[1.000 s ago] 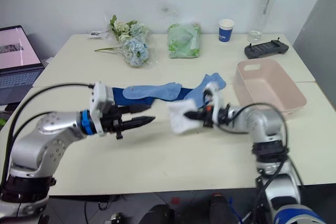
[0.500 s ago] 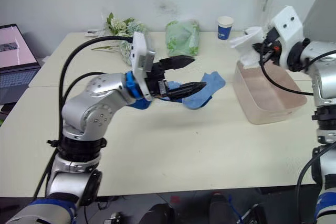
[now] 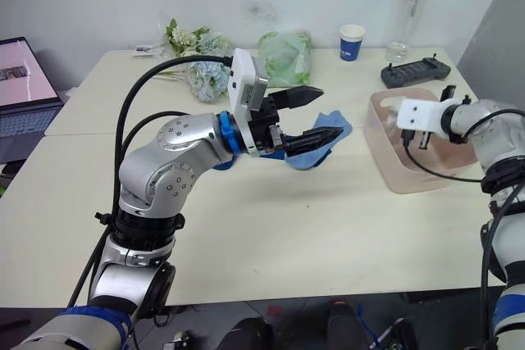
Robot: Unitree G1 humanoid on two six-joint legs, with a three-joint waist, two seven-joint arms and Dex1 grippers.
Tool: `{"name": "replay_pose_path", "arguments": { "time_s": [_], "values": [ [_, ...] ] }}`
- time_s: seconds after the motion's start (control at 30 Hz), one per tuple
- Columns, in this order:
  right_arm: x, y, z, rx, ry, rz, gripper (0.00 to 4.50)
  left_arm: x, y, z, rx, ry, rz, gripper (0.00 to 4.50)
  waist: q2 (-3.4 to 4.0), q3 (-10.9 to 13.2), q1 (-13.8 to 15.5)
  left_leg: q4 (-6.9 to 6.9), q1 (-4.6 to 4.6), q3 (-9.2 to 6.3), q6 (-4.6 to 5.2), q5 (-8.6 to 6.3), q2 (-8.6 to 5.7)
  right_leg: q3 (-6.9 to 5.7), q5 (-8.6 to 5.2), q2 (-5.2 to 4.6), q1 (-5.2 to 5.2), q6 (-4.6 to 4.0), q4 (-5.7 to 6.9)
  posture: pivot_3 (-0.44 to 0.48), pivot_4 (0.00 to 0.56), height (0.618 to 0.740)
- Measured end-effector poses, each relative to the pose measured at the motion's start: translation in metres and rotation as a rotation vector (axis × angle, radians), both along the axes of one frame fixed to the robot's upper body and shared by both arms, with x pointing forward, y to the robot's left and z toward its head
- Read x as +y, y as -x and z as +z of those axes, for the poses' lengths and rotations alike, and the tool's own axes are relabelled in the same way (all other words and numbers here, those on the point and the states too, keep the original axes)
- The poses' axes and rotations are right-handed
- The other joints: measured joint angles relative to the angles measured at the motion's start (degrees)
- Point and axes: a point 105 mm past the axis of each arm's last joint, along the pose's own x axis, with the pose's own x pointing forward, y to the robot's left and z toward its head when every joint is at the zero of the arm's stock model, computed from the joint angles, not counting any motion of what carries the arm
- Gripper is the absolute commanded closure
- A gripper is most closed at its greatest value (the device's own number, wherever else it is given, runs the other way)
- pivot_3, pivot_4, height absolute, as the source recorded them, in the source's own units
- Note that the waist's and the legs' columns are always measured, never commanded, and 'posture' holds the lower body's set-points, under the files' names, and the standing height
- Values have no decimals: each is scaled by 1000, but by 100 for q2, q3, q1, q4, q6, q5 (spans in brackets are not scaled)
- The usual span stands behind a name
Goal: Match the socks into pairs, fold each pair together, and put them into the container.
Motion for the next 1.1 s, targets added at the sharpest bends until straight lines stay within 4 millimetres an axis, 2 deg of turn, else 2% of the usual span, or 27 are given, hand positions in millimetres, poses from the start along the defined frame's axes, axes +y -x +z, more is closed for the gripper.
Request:
{"name": "replay_pose_path", "arguments": {
  "time_s": [0.1,0.37,0.5,0.53,0.57,0.73,0.8,0.83,0.9,1.0,1.1],
  "values": [
    [-5,6,-12,75,25,13,4500,0,5,-6,-2,-27,-17,17,0,0,19,2,-2,-3,0,0,1,-2,0,0,0,0,-1,0,150,740],
    [-12,18,-14,231,-4,5,1832,1,6,-9,-1,-31,-18,0,0,0,31,4,-1,-2,0,0,-1,-1,0,-3,2,0,1,0,150,740],
    [-14,23,12,274,-56,-5,409,1,6,-9,-4,-35,-20,0,1,0,33,4,-2,-3,0,0,0,-2,0,-3,1,0,2,0,150,740],
    [-15,25,21,282,-70,-7,113,2,6,-9,-4,-38,-18,0,1,0,34,4,-2,-4,0,0,0,-3,0,-3,1,0,2,0,150,740],
    [-16,26,29,283,-81,-9,23,3,5,-9,-6,-42,-13,0,1,0,34,4,-2,-5,0,0,-1,-4,0,-3,1,0,2,0,150,740],
    [-10,27,65,270,-129,-18,23,5,3,-8,-14,-36,-5,0,3,1,26,3,-1,0,0,0,-1,1,0,-3,-3,0,7,0,150,740],
    [-4,20,82,188,-149,-13,422,5,1,-8,-16,-36,-2,0,3,1,26,3,-1,-2,0,0,-1,-1,0,-1,-3,-1,6,0,150,740],
    [1,17,84,165,-155,-7,613,5,0,-7,-17,-38,0,0,3,1,27,3,-1,-2,0,0,-2,-1,1,0,-2,-1,6,0,150,740],
    [5,10,72,155,-157,-12,1326,5,0,-7,-25,-42,-2,0,1,0,33,4,-1,-2,0,0,-2,-1,1,-1,-1,-1,6,0,150,740],
    [4,5,32,216,-140,-44,2404,4,1,-5,-37,-41,-7,0,1,0,41,5,-4,-1,0,0,-1,-1,1,-7,-3,-1,6,0,150,740],
    [4,4,3,255,-120,-65,3494,5,1,-5,-38,-42,-7,0,2,0,31,5,-10,0,0,1,0,3,1,-10,-12,-1,6,0,150,740]
  ]
}}
